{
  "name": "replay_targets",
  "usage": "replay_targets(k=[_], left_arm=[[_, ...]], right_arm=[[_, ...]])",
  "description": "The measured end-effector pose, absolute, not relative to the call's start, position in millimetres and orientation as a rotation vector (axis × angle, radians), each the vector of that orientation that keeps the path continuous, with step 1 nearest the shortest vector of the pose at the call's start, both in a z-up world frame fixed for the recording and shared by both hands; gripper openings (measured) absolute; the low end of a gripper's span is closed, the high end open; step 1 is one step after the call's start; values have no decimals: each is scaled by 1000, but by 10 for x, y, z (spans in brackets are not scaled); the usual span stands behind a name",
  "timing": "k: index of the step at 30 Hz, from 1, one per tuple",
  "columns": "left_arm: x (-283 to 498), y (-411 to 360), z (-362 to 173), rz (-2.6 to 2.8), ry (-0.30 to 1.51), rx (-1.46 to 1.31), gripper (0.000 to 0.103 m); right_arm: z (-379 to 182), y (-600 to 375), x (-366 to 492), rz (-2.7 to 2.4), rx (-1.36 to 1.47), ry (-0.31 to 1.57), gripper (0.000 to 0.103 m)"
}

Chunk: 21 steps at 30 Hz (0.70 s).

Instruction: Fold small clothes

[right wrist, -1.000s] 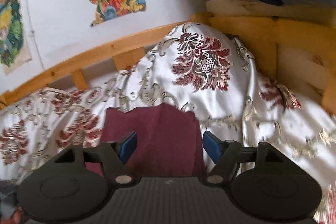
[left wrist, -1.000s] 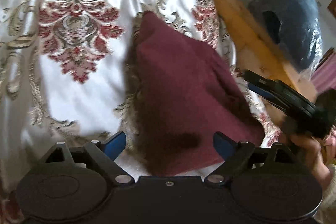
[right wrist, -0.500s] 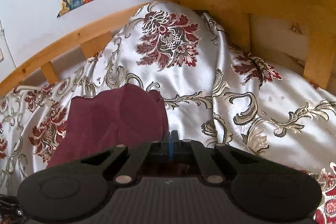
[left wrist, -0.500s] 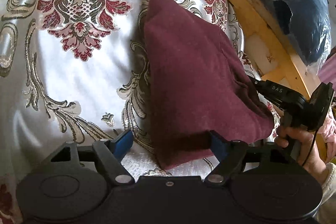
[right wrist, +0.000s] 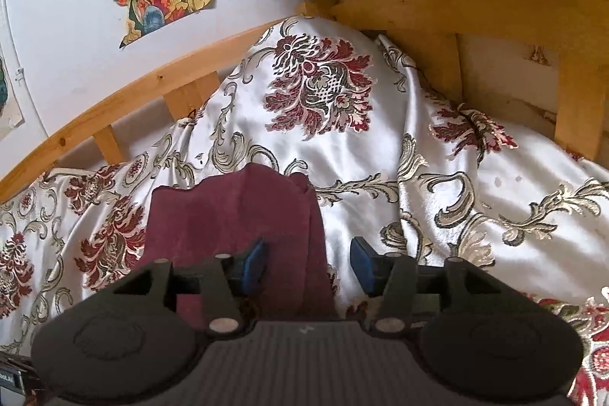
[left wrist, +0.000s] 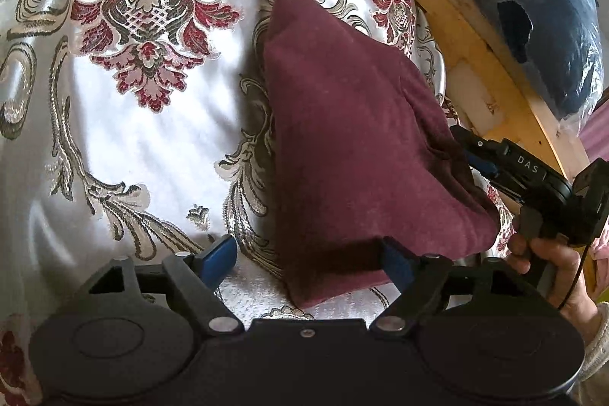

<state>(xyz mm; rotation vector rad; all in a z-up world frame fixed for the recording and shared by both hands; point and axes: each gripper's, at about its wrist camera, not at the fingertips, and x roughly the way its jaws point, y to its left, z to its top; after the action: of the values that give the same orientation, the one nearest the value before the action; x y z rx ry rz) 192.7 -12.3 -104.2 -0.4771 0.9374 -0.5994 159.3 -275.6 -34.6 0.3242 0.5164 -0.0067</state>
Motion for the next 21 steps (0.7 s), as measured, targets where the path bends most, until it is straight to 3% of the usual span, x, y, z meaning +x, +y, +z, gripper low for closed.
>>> replay_targets(k=[5,7,8,11,19,21], left_arm=[[1930,-127,-1046,-599,937,-474,85],[1930,-125,-1044,-600,938,-475,86],[1929,-122,-1043,-602,938,-476,86],[1930,-117,-1037,-612,935,-483,89],[2057,-112,-1069,-675,885,-618,94],[2103,-158,-1128,-681,918,-609,94]], right_arm=[[-383,-2761,1707,39,369,545,54],[-400,-2729,1734,49,357,554,38],[-399,-2700,1739,54,339,554,25],[-351,-2522,1698,56,203,527,13],[-344,-2362,1636,65,62,530,13],[-376,-2469,1659,62,88,548,18]])
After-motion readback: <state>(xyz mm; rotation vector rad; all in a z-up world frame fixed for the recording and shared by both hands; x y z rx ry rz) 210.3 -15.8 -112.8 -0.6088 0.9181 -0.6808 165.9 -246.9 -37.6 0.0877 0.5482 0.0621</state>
